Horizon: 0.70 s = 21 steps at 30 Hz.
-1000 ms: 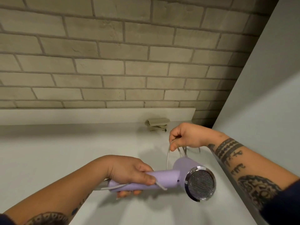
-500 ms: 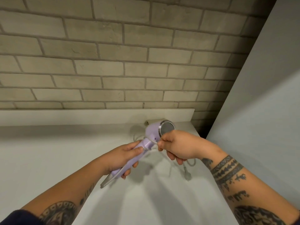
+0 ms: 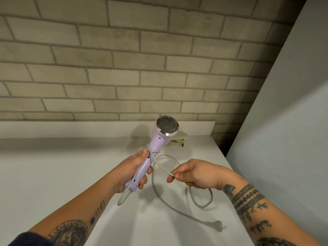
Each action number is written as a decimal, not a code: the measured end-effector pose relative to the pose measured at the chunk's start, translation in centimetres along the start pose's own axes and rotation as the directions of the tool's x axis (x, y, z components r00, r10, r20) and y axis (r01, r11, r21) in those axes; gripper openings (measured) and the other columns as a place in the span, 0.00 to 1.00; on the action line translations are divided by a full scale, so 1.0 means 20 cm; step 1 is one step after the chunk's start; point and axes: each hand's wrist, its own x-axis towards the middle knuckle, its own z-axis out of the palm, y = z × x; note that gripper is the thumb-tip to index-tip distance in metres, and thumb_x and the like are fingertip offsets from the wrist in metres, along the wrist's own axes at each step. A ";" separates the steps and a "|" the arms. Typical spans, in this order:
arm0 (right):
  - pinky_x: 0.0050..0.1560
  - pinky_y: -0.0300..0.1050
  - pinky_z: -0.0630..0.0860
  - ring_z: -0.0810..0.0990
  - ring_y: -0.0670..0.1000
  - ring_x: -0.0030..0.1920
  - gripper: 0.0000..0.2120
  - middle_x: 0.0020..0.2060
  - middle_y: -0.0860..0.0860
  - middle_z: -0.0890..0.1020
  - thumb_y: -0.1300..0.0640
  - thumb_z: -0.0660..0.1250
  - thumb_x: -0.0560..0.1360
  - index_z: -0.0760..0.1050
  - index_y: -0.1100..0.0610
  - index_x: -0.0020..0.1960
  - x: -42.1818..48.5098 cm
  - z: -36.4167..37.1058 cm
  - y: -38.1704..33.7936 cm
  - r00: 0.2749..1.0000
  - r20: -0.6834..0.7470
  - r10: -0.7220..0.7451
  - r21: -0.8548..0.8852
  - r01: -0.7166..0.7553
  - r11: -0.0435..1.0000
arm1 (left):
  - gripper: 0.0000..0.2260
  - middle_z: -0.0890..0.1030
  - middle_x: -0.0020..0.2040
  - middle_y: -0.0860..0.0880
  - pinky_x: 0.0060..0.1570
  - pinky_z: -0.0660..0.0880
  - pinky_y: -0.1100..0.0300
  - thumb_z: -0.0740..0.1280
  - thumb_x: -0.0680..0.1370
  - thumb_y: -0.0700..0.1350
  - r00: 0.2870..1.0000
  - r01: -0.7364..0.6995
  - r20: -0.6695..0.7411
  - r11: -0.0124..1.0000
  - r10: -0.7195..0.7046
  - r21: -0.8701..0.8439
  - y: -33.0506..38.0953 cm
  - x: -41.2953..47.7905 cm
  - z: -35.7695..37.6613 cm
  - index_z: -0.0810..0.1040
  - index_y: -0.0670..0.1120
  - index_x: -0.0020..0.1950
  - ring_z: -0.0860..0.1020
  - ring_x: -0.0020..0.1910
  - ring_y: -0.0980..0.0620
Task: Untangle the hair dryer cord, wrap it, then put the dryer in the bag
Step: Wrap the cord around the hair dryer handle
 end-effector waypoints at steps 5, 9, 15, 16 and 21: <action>0.29 0.37 0.62 0.63 0.44 0.27 0.10 0.25 0.43 0.65 0.53 0.64 0.82 0.85 0.50 0.53 -0.01 -0.07 0.05 0.994 -0.109 0.024 -0.026 -0.027 0.999 | 0.27 0.77 0.37 0.44 0.25 0.71 0.59 0.60 0.75 0.67 1.000 -0.002 0.003 0.997 0.002 -0.080 -0.03 0.01 -0.01 0.75 0.43 0.56 0.70 0.24 0.48; 0.32 0.32 0.65 0.65 0.42 0.28 0.11 0.23 0.40 0.68 0.53 0.64 0.82 0.85 0.51 0.53 -0.02 -0.12 0.06 0.986 -0.168 0.009 -0.075 -0.022 0.997 | 0.27 0.77 0.36 0.45 0.25 0.71 0.59 0.60 0.75 0.68 1.000 0.003 0.008 0.995 -0.002 -0.096 -0.05 0.02 0.00 0.75 0.43 0.54 0.70 0.23 0.48; 0.28 0.33 0.63 0.63 0.43 0.25 0.11 0.23 0.43 0.65 0.55 0.64 0.83 0.84 0.57 0.52 0.05 -0.03 0.13 0.986 -0.165 0.027 0.033 -0.022 0.999 | 0.29 0.75 0.34 0.46 0.23 0.69 0.63 0.57 0.74 0.69 0.993 0.031 0.118 0.987 -0.012 -0.160 0.02 0.00 0.08 0.77 0.43 0.53 0.70 0.21 0.50; 0.28 0.33 0.63 0.63 0.44 0.25 0.11 0.23 0.43 0.65 0.55 0.64 0.83 0.84 0.58 0.52 0.07 -0.02 0.14 0.985 -0.173 0.026 0.048 -0.018 0.999 | 0.30 0.74 0.34 0.46 0.23 0.69 0.64 0.57 0.74 0.69 0.988 0.042 0.157 0.984 -0.015 -0.171 0.03 -0.01 0.10 0.77 0.44 0.56 0.70 0.20 0.51; 0.32 0.36 0.66 0.67 0.45 0.27 0.10 0.25 0.46 0.71 0.55 0.67 0.81 0.84 0.51 0.43 0.08 -0.06 0.12 0.958 -0.285 -0.031 0.030 0.041 0.999 | 0.33 0.74 0.32 0.46 0.21 0.70 0.65 0.62 0.72 0.71 0.898 0.154 0.433 0.976 -0.074 -0.152 0.06 -0.09 0.20 0.74 0.43 0.57 0.71 0.18 0.52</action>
